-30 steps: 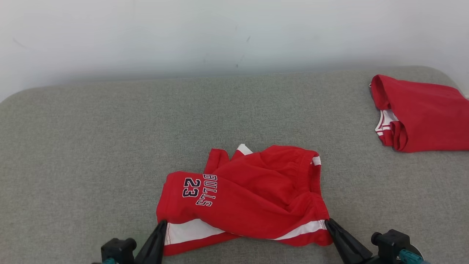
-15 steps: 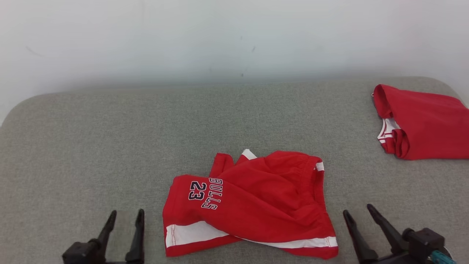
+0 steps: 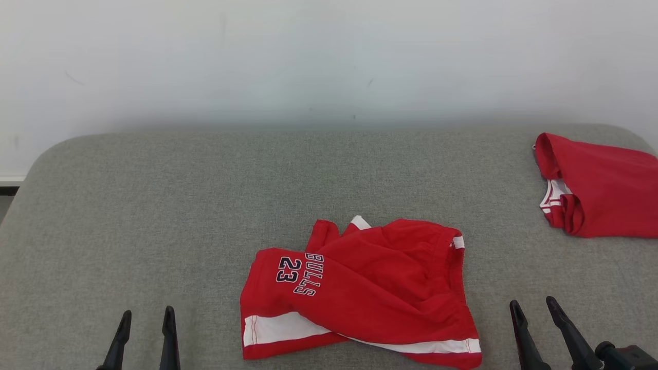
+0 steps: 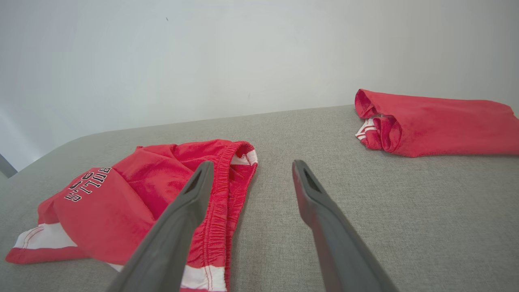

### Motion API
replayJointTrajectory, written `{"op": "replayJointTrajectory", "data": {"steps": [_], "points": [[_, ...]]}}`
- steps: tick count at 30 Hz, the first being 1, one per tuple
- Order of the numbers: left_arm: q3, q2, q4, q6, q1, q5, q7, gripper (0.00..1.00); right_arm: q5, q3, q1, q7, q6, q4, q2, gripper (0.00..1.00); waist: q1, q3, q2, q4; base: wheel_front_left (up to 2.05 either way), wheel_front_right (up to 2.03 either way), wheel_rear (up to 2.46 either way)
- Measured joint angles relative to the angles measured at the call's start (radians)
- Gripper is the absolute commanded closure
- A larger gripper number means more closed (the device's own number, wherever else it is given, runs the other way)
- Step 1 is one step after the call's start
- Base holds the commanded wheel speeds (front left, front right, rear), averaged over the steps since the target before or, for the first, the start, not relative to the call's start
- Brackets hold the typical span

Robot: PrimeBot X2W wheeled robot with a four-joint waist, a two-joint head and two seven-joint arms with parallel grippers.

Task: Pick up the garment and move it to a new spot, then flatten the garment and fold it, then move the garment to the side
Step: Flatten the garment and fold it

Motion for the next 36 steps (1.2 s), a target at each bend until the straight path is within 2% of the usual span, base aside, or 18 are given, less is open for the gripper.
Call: {"op": "replayJointTrajectory", "data": {"steps": [8,22,29,36], "points": [[-0.016,-0.02,-0.031,0.0,0.049,0.018,0.0,0.0,-0.021,-0.015,0.037,0.0,0.0,-0.035,0.03,0.0,0.0,-0.018,0.0,0.009,0.0,0.0,0.0],[-0.023,-0.03,-0.02,0.0,0.061,0.023,0.0,0.0,-0.023,-0.005,0.038,0.0,0.0,-0.023,0.022,0.0,0.0001,-0.021,0.0,0.013,0.0,0.0,0.0],[-0.131,0.016,0.045,0.0,0.013,-0.005,0.0,0.0,-0.015,0.083,0.0,0.0,0.0,0.029,-0.035,0.0,0.0001,0.001,0.0,0.004,0.0,0.0,0.0],[-0.293,0.086,0.197,0.0,-0.09,-0.078,0.0,0.0,0.024,0.19,-0.091,0.0,0.0,0.12,-0.088,0.0,0.0002,0.048,0.0,-0.006,0.0,0.0,0.0]]}}
